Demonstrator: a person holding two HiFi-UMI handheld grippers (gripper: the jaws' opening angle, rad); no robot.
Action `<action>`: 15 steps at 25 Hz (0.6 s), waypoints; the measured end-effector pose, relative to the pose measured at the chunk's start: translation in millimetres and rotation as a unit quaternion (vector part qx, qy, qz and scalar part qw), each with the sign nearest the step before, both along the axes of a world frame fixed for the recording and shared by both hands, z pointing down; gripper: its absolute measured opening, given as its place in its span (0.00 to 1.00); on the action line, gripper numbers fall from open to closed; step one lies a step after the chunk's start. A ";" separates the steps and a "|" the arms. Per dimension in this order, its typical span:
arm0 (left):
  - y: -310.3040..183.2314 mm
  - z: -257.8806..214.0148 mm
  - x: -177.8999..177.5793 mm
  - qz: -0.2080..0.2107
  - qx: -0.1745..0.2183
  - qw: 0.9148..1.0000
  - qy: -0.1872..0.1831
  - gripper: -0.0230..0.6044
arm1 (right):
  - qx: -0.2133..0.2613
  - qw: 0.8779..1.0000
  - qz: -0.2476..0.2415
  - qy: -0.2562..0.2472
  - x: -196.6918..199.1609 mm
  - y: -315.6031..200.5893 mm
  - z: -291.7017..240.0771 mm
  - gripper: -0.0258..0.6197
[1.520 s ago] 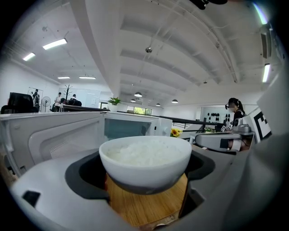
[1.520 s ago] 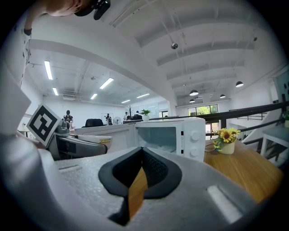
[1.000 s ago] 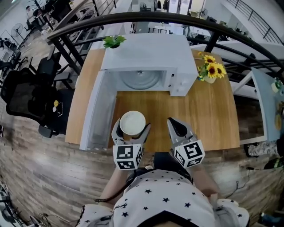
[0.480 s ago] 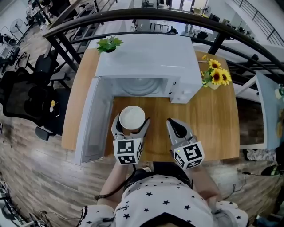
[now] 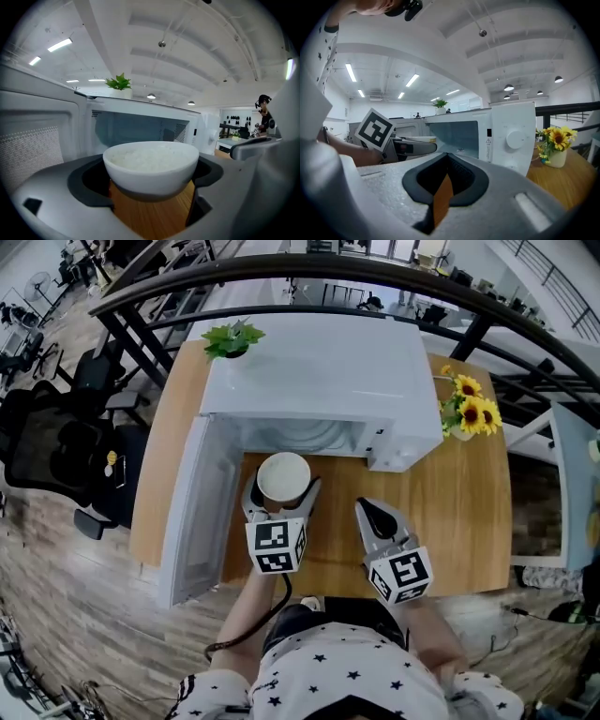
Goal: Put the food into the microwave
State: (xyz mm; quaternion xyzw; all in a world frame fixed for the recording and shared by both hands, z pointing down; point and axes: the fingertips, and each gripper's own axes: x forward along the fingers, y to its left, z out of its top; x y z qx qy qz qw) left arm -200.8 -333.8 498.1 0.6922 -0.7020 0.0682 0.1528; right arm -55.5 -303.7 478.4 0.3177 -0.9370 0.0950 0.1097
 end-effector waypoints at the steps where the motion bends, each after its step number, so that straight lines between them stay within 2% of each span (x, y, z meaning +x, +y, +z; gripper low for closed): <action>1: -4.7 2.3 -2.1 -0.002 -0.001 1.000 0.001 0.82 | -0.001 1.000 -0.001 0.000 -1.5 -1.9 1.2 0.05; 15: -65.9 33.5 -17.6 -0.006 -0.005 1.000 0.004 0.82 | -0.020 1.000 -0.007 0.009 -14.5 -27.0 21.7 0.05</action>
